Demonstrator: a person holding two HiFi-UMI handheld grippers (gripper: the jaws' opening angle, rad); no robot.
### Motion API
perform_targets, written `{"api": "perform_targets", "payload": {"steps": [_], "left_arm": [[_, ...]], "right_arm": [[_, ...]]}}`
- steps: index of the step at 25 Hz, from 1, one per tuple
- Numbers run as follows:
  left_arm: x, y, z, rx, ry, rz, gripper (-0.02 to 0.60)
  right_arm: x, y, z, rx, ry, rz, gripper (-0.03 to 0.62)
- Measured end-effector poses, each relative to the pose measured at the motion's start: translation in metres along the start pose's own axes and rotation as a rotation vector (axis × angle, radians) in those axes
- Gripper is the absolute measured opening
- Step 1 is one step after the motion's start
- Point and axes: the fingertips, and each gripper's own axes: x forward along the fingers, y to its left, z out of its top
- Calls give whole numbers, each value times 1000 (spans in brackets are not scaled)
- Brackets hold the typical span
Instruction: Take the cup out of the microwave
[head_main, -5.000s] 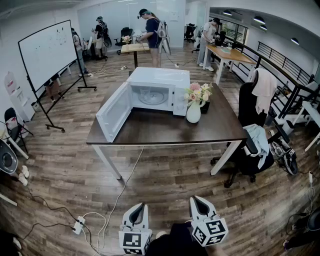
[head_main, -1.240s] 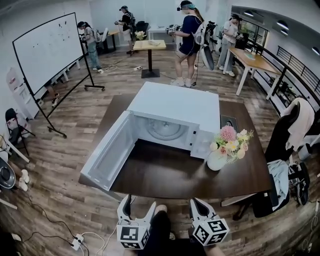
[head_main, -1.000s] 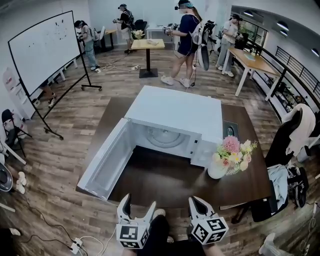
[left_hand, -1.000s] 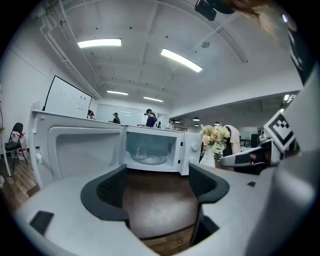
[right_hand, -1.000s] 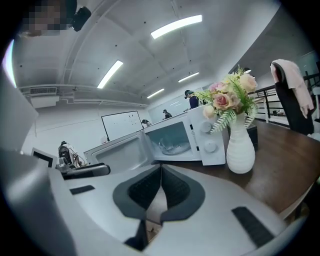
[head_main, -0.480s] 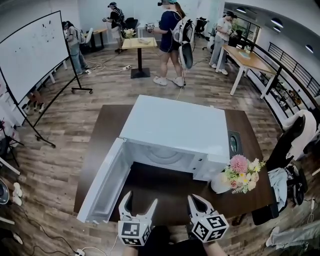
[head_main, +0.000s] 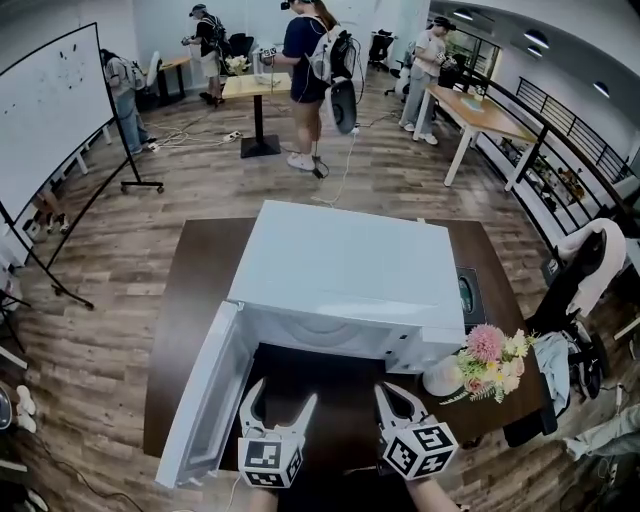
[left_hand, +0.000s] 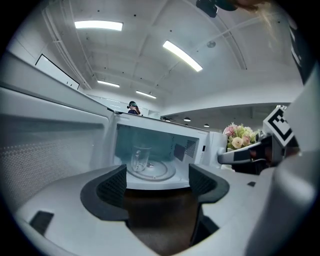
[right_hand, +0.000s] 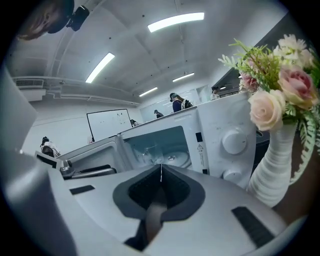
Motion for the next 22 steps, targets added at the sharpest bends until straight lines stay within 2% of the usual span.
{"api": "perform_targets", "payload": {"steps": [6, 11, 22], "left_arm": [[18, 6, -1, -12, 8, -28, 370], [31, 0, -2, 8, 21, -52, 370], [63, 12, 3, 15, 22, 22, 370]], "right_arm": [[13, 4, -6, -14, 34, -8, -6], [13, 0, -10, -18, 53, -18, -6], [23, -10, -10, -21, 84, 26, -6]]}}
